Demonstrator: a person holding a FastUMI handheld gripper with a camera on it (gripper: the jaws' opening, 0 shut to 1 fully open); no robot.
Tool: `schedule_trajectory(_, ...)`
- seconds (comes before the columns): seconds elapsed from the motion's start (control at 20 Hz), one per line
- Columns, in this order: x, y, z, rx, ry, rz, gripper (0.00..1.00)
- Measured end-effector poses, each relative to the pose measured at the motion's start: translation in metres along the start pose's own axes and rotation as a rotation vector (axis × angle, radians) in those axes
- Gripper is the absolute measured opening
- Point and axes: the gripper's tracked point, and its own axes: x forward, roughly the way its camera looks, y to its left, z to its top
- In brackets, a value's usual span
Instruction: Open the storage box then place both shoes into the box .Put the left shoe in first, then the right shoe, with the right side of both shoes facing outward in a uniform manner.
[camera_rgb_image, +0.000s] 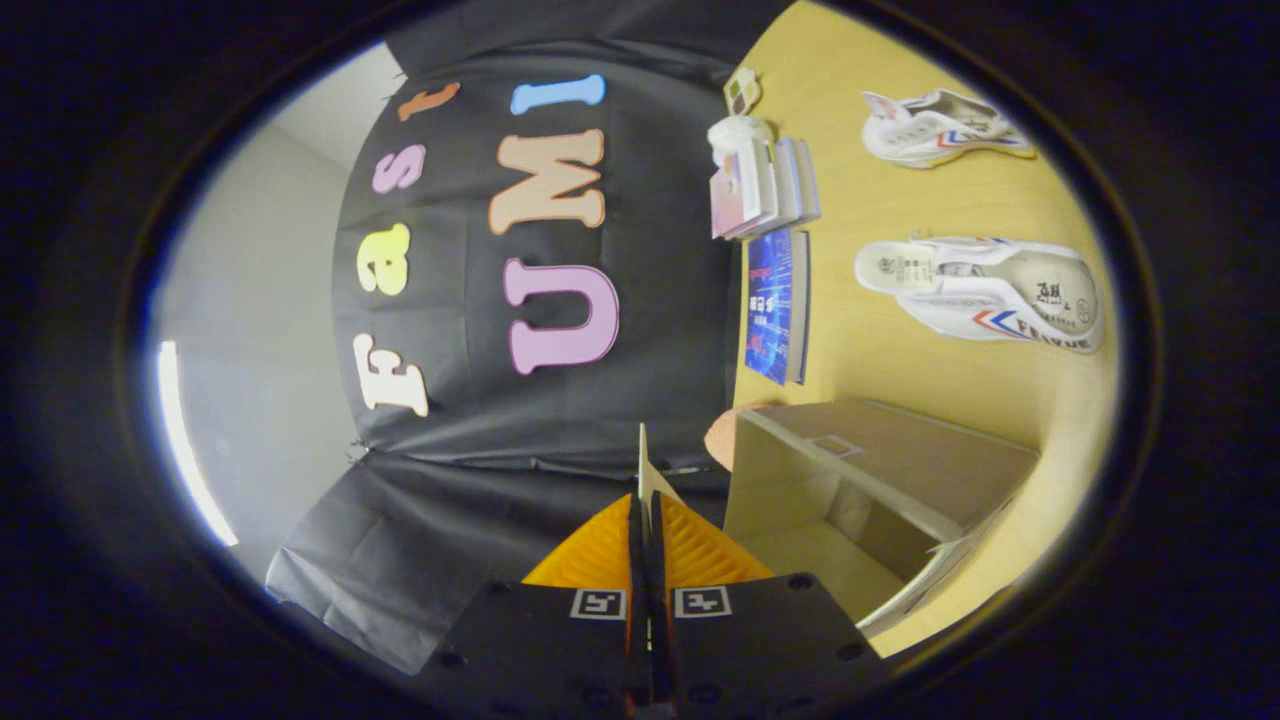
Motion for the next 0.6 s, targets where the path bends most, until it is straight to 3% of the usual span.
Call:
schedule_trajectory(0.3, 0.017, 0.056, -0.07, -0.095, 0.057, 0.002, 0.03)
schedule_trajectory(0.6, 0.025, 0.069, -0.153, -0.158, 0.117, -0.006, 0.04)
